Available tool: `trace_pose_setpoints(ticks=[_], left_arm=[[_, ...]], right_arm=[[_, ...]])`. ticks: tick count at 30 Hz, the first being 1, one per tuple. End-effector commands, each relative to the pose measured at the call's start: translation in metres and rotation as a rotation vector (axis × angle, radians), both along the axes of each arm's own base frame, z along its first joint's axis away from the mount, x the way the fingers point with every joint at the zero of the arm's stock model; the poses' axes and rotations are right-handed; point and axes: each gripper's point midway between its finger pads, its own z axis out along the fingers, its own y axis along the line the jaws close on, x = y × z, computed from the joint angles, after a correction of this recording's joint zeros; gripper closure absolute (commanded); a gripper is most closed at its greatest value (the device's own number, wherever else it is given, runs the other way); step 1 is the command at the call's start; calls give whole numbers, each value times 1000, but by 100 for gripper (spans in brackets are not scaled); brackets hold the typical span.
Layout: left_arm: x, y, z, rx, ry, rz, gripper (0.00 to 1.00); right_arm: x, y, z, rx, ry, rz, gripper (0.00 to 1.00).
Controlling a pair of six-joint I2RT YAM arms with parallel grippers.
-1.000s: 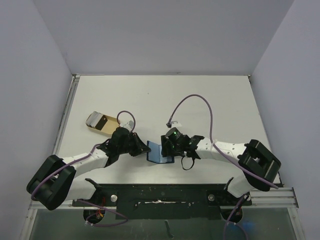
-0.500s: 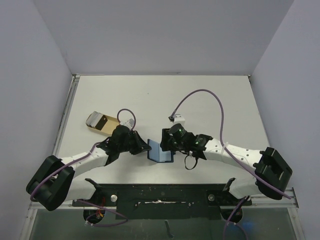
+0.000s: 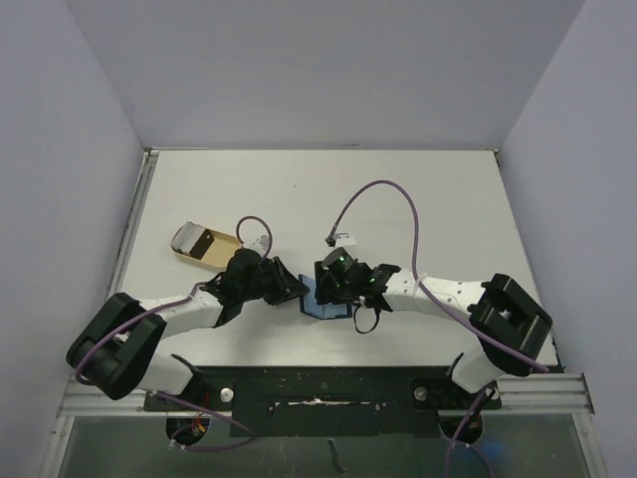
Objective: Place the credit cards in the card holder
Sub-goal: Turn over the card slot in the card holder, then pick up the credit card from the storage box.
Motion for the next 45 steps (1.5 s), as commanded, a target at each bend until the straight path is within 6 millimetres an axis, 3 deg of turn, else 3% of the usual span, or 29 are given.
trace_pose_setpoints(ticks=[1, 6, 14, 18, 26, 33, 38, 45], left_arm=[[14, 1, 19, -8, -75, 11, 67], [20, 25, 14, 135, -83, 74, 52], [32, 69, 21, 393, -104, 129, 43], [48, 90, 46, 515, -159, 160, 42], [82, 150, 87, 810, -363, 180, 43], [111, 206, 114, 978, -528, 221, 45], [122, 234, 110, 1047, -511, 162, 46], [128, 256, 82, 1181, -355, 91, 45]], right_arm=[[17, 14, 11, 31, -39, -29, 46], [19, 17, 3, 14, -29, -20, 46], [19, 15, 3, 1, -27, -22, 47], [18, 18, 12, 19, -38, -7, 49], [16, 19, 30, 55, -67, 12, 50], [14, 28, 29, 68, -64, 66, 50], [13, 27, 22, 47, -54, 89, 51], [9, 26, 18, 55, -52, 102, 53]])
